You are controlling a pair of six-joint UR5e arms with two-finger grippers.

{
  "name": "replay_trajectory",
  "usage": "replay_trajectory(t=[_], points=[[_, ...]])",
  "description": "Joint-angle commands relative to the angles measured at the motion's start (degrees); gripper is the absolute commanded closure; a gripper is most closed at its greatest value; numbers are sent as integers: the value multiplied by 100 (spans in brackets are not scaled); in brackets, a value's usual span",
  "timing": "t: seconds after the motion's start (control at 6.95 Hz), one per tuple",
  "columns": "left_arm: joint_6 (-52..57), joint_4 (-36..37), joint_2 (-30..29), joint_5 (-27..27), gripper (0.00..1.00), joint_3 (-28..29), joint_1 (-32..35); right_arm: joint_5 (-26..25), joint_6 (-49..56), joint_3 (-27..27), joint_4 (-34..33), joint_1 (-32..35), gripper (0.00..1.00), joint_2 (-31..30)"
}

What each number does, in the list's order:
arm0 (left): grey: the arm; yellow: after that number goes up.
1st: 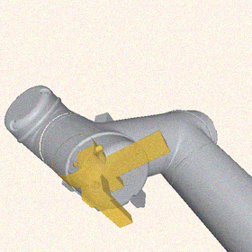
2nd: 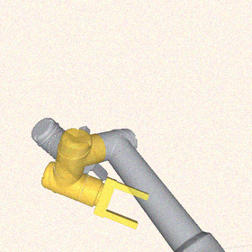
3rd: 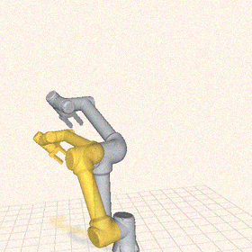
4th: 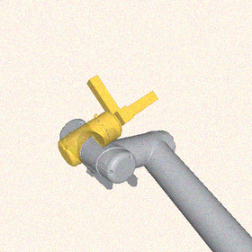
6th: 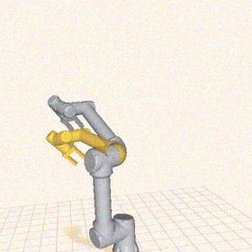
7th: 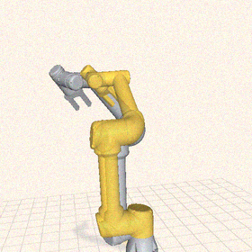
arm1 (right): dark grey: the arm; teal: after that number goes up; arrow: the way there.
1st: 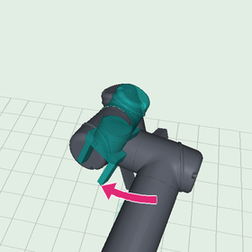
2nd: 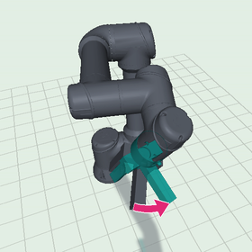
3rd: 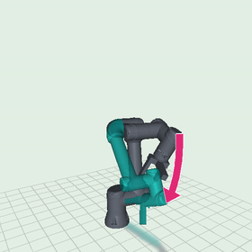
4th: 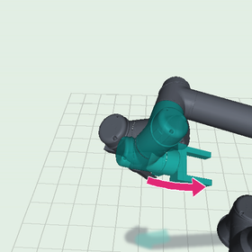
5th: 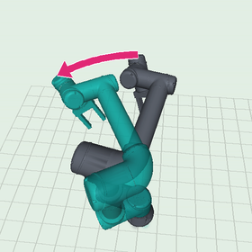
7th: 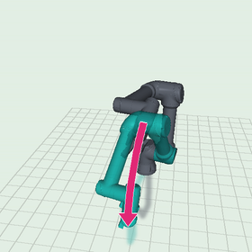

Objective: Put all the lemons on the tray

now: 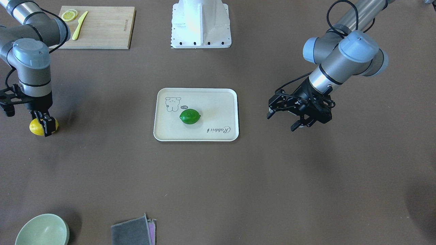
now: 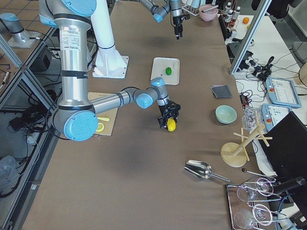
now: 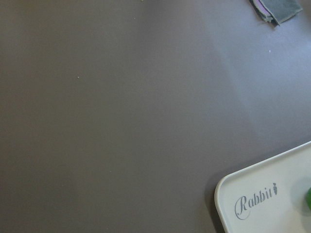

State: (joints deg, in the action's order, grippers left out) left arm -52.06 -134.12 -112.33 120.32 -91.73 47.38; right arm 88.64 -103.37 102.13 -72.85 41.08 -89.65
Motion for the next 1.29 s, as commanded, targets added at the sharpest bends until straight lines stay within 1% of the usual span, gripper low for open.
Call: replay_trajectory(t=[0.0, 0.14, 0.29, 0.43, 0.72, 0.86, 1.01, 1.15], points=[[-6, 0, 0, 0, 1, 6, -1, 65, 227, 315, -71, -21, 100, 288], [-6, 0, 0, -9, 1, 6, -1, 118, 760, 386, -428, -56, 100, 656], [3, 0, -9, 0, 1, 6, -1, 118, 1209, 491, -893, -239, 100, 1068], [3, 0, -9, 0, 1, -3, -1, 31, 1327, 544, -1089, -572, 100, 1333], [3, -9, 0, 9, 1, -3, -1, -1246, 1643, 545, -1109, -1511, 100, 1799], [-6, -9, 0, 9, 1, -3, -1, -1305, 1653, 545, -1204, -1776, 100, 2028], [-6, -9, 0, 9, 1, -3, -1, -1323, 1645, 449, -1353, -1962, 100, 2396], [-6, -9, 0, 9, 1, -3, -1, -1515, 1644, 396, -1503, -2146, 100, 2617]])
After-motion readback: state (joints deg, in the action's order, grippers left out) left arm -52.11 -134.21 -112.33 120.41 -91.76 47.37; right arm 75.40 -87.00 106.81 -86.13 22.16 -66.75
